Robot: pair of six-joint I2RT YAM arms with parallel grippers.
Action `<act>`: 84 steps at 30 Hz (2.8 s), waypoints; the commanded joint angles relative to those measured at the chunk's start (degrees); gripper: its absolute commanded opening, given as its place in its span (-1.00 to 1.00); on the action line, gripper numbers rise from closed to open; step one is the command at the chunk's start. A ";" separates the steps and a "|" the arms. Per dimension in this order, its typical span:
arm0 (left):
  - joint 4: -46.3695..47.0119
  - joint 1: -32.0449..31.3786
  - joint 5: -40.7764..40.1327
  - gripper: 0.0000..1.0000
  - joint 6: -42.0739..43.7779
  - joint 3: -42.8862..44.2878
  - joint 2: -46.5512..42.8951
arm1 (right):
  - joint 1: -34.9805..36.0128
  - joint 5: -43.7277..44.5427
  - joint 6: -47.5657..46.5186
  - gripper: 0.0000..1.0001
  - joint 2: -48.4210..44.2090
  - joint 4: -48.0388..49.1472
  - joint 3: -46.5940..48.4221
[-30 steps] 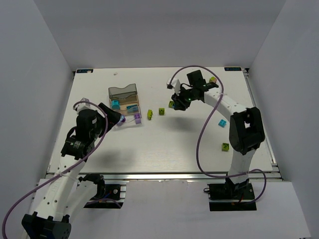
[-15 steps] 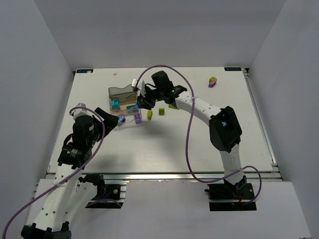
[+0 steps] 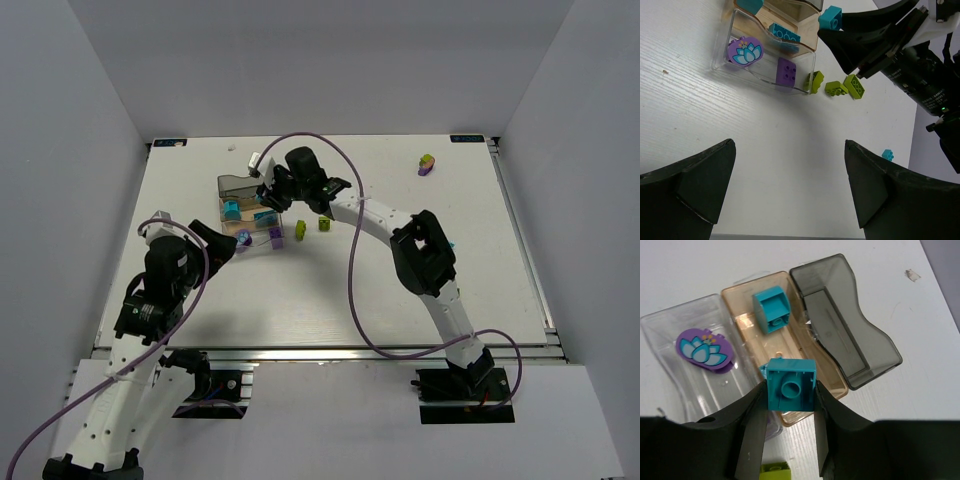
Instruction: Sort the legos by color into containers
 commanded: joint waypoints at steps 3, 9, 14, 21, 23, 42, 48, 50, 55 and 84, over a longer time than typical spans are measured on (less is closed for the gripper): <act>-1.05 0.14 -0.95 0.96 -0.65 -1.21 -0.94 | 0.25 3.07 1.74 -0.76 2.41 5.27 3.76; -0.96 0.22 -0.95 0.96 -0.74 -1.12 -0.68 | 0.34 4.13 1.04 -0.41 4.17 6.32 3.59; -0.43 0.22 -0.77 0.96 -0.74 -1.03 -0.41 | 0.34 4.66 -0.45 -0.01 4.35 6.59 2.80; 0.27 0.14 -0.25 0.96 -0.91 -0.68 0.29 | 0.25 4.83 -0.37 0.15 3.47 7.03 1.83; 0.27 0.22 -0.16 0.96 -0.91 -0.59 0.20 | 0.16 4.74 -0.19 0.19 2.68 6.85 1.57; 13.45 0.14 11.61 -0.48 1.20 -5.43 1.34 | -17.49 -8.87 7.54 -0.47 -34.13 -12.03 -32.43; 16.35 0.14 13.29 0.42 1.55 -7.09 2.31 | -26.46 -6.16 6.23 -0.13 -43.98 -22.75 -43.95; 16.79 0.14 14.17 0.59 1.81 -7.54 3.01 | -29.70 -2.91 6.66 0.04 -45.57 -27.13 -46.32; 20.39 0.14 15.84 0.65 1.99 -9.11 6.43 | -34.99 7.09 6.23 0.28 -47.85 -31.91 -50.11; 22.33 0.22 16.02 0.67 0.41 -8.95 10.04 | -44.40 15.20 -22.78 0.36 -21.50 -36.57 -34.38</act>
